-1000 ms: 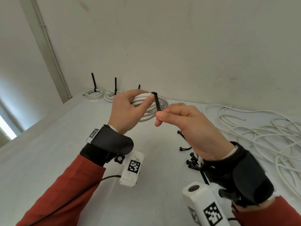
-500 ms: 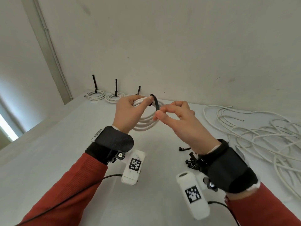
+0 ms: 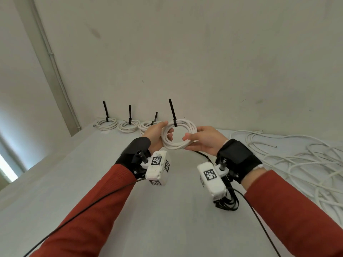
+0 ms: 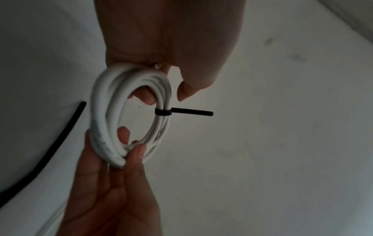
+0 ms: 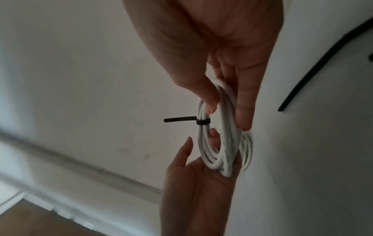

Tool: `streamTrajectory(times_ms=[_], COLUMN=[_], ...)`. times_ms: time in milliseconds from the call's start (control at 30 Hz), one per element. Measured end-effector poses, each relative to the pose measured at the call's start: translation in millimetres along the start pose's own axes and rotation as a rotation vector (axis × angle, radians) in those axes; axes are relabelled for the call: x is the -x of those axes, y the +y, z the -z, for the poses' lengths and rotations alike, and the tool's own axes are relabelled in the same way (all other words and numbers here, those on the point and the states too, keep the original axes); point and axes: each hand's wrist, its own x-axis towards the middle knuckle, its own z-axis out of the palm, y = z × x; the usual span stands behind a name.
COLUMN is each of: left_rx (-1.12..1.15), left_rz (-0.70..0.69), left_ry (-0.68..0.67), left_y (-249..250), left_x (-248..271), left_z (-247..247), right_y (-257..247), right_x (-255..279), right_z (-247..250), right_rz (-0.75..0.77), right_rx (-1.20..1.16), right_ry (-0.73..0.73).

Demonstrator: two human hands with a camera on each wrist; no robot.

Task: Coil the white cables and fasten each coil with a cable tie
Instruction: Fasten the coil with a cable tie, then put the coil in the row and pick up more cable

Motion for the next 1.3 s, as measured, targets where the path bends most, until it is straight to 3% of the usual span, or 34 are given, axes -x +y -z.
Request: streamTrajectory(times_ms=[200,300,567,700,1000,1100,1167,1233,1300], left_rx=[-0.356,-0.641,-1.359,-1.538,-1.788,-1.803,-1.783,-1.783,-1.776], left_rz=[-0.036,-0.090,-0.213,-0.232,-0.294,-0.552,-0.709,-0.779,-0.830], left_ry=[0.133,0.126,0.183,0.147,0.218,0.261,0.157,0.011,-0.108], left_y=[-10,-13,-14,-21,-22,-26,-31,-38,-49], left_x=[-49,-65,-80,-84,-75,-57,-40,-18,0], left_z=[-6,-4,-1,-3,-16,-36,-57,-80,-104], right_y=[3,8,22,24,19,21,23,26,29], right_x=[-59,-84,-116,-113,-79,-44,-12,24,60], right_z=[9,7,8,9,24,56,87,121,152], right_rz=[-0.118,-0.163,-0.124,-0.119,-0.041,0.028,0.076,0.084,0.003], right_rx=[-0.083,-0.073,0.300,0.401,0.617,0.684,0.750,0.875,1.030], right_ry=[0.159,0.197,0.175,0.157,0.218,0.289,0.334,0.406,0.505])
